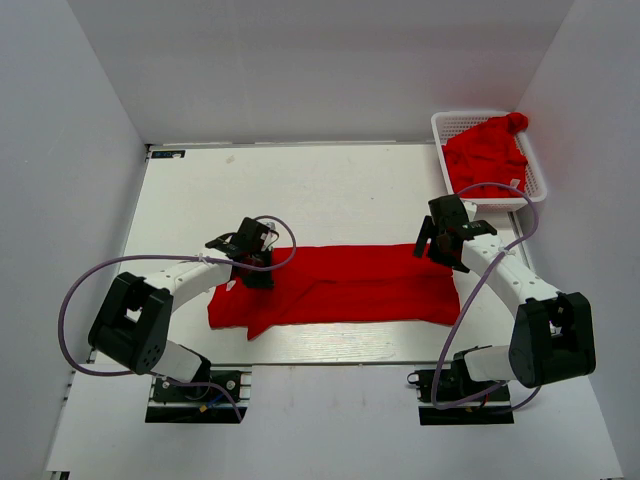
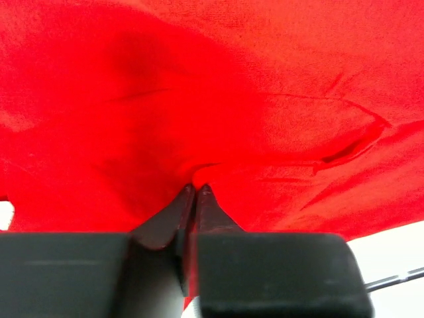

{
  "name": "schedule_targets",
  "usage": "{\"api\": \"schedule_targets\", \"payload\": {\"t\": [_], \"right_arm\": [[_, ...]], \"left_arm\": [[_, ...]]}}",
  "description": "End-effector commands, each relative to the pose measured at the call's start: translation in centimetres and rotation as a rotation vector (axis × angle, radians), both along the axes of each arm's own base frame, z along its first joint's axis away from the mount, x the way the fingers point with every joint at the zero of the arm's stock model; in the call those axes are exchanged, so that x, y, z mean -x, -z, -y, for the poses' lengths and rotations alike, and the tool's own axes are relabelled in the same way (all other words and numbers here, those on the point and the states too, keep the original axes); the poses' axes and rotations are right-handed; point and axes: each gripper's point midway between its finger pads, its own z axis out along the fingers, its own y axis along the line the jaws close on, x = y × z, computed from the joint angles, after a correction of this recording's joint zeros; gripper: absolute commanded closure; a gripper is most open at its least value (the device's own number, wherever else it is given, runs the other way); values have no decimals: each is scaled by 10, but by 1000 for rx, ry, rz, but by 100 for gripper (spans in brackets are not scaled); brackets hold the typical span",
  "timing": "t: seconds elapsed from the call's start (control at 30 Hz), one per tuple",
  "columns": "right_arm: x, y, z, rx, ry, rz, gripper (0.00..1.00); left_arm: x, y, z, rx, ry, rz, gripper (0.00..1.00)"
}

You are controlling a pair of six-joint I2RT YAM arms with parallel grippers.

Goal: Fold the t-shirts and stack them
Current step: Fold the other side of the tshirt into a rectangle

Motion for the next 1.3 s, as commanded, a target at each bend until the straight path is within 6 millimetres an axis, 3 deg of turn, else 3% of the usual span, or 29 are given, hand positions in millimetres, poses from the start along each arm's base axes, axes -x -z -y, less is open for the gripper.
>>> {"api": "schedule_targets", "payload": {"t": [0.0,0.07,0.37,0.53,0.73,0.77,1.03,1.1,1.13,1.17,1.2,1.27], "right_arm": [[1,-5,2,6,7,13,10],[1,-6,3,7,9,14,10],[3,-6,3,5,8,16,10],[2,-4,6,8,18,12,10],[2,-2,2,7,0,7,10],[1,-2,2,6,-3,6,10],[0,-2,3,12,-10,4,10],[0,-2,1,8,-18,3,10],[-1,-3,2,11,-20,3,10],[-1,-2,0,11,-27,-1,10],[-1,-4,1,12,-29,1,10],[-4,-7,-1,8,-37,8,10]], "left_arm": [[-15,-17,7,9,1,73,89],[-19,-23,9,19,1,91,100],[-23,-41,17,5,88,122,100],[-20,-35,30,4,213,97,100],[-35,-31,56,11,346,126,100],[-34,-22,54,-7,364,107,100],[-57,-21,54,-112,361,141,100],[-59,-23,49,-137,338,141,81],[-59,-25,45,-156,319,132,42],[-64,-32,40,-179,264,147,28],[-65,-42,34,-200,239,153,6],[-65,-55,29,-215,199,164,0]]}}
